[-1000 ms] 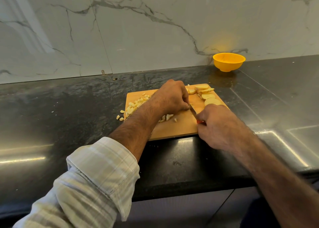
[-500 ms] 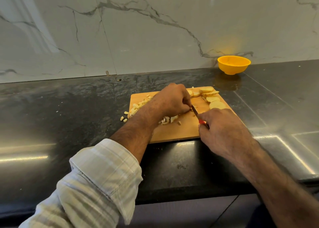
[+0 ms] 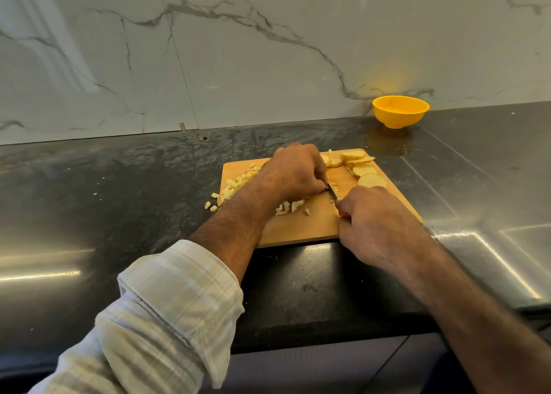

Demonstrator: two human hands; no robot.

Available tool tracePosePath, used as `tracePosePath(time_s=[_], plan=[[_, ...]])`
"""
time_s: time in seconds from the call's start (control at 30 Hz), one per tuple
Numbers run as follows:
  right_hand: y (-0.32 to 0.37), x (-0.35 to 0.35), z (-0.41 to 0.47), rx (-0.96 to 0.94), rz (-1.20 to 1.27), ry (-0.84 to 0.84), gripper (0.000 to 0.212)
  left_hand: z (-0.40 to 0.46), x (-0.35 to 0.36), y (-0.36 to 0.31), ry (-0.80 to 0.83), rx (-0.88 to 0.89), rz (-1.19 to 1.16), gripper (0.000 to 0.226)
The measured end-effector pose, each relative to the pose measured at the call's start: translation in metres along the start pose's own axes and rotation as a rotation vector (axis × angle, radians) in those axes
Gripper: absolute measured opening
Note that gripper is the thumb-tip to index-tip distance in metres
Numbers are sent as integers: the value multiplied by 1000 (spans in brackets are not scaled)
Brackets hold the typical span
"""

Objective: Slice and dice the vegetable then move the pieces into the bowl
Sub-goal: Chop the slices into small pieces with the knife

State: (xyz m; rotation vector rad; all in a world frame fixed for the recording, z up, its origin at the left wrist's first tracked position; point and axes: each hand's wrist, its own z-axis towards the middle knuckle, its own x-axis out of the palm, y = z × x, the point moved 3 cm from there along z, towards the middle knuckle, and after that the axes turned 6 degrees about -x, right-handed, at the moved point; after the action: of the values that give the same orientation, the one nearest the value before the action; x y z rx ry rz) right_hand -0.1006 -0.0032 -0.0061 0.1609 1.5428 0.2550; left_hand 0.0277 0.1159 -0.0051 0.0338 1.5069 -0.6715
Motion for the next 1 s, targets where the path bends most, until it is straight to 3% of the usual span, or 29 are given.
tracePosePath(time_s=[0.1, 0.2, 0.33, 0.5, 0.7, 0.8, 0.87, 1.0], plan=[[-8, -3, -15, 3, 45, -37, 36, 0, -1, 1, 0, 36, 72, 5], [-19, -12, -19, 4, 113, -164, 39, -3, -15, 11, -63, 76, -3, 6], [-21, -6, -10, 72, 80, -121, 40, -6, -34, 26, -233, 83, -48, 7], [1, 8, 4, -11, 104, -99, 39, -5, -42, 41, -335, 36, -48, 10], [-18, 1, 5, 69, 69, -127, 36, -3, -41, 47, -341, 18, -31, 17], [-12, 3, 4, 19, 157, -79, 42, -3, -41, 44, -334, 27, -23, 18], [-10, -2, 1, -18, 190, -132, 44, -4, -42, 44, -335, 24, -27, 19], [-8, -10, -9, -79, -19, -265, 41, -3, -41, 45, -323, 27, -41, 24]])
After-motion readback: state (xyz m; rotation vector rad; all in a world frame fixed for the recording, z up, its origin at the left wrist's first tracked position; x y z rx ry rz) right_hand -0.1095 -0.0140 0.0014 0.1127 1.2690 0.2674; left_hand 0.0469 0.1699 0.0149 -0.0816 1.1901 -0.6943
